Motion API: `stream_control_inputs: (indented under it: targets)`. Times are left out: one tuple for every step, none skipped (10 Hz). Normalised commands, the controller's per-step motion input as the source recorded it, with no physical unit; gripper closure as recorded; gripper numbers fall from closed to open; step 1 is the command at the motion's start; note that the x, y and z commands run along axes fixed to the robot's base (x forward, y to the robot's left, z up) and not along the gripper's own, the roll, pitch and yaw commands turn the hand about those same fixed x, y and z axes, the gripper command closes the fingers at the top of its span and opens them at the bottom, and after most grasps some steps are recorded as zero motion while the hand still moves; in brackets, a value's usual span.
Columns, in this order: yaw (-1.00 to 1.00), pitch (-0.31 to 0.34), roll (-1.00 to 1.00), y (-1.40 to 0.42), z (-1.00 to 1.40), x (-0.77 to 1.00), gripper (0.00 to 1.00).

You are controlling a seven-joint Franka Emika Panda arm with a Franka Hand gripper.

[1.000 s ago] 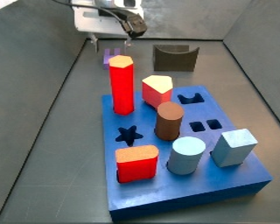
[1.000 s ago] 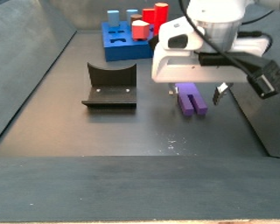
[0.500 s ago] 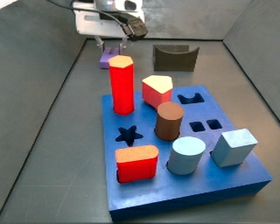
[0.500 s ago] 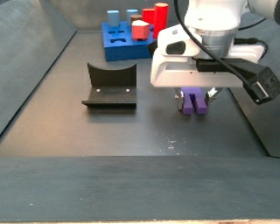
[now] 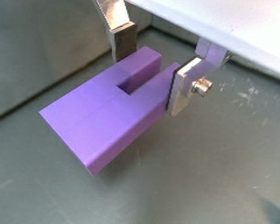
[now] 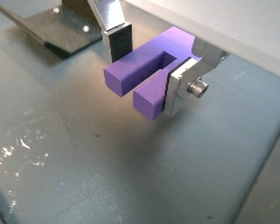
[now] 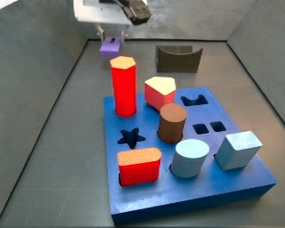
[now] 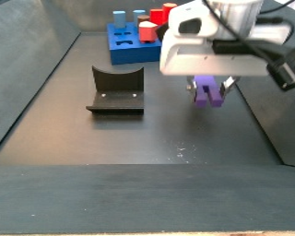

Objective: Pick up the double-square object. Move up. Rotate the double-square object. Place the double-square object on the fixture. Regrasp the double-square object. Move to above the board. Insert the double-square object.
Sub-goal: Move up, then place the double-square object on the fixture.

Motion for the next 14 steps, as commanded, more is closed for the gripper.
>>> stream_control_inputs:
  targets:
    - [-0.02, 0.062, 0.06, 0.01, 0.31, -0.02, 1.00]
    - [-0.02, 0.061, 0.06, 0.01, 0.22, -0.02, 1.00]
    - [0.00, 0.000, 0.00, 0.00, 1.00, 0.00, 1.00]
    - [0.00, -0.010, 0.00, 0.00, 1.00, 0.01, 1.00]
    - [0.00, 0.020, 0.00, 0.00, 1.00, -0.01, 1.00]
    - [0.00, 0.029, 0.01, 0.00, 1.00, -0.01, 1.00]
    - [0.00, 0.035, 0.02, 0.01, 1.00, -0.02, 1.00]
    - [0.00, 0.042, 0.03, 0.01, 1.00, -0.02, 1.00]
    - [-0.01, 0.054, 0.05, 0.01, 1.00, -0.03, 1.00]
    - [-0.01, 0.063, 0.06, 0.02, 0.91, -0.02, 1.00]
    - [-0.01, 0.071, 0.06, 0.02, 0.78, -0.02, 1.00]
    - [0.00, 0.082, 0.07, 0.01, 0.59, -0.01, 1.00]
    - [0.01, 0.092, 0.07, 0.02, 0.45, 0.00, 1.00]
    - [0.01, 0.100, 0.07, 0.01, 0.31, 0.00, 1.00]
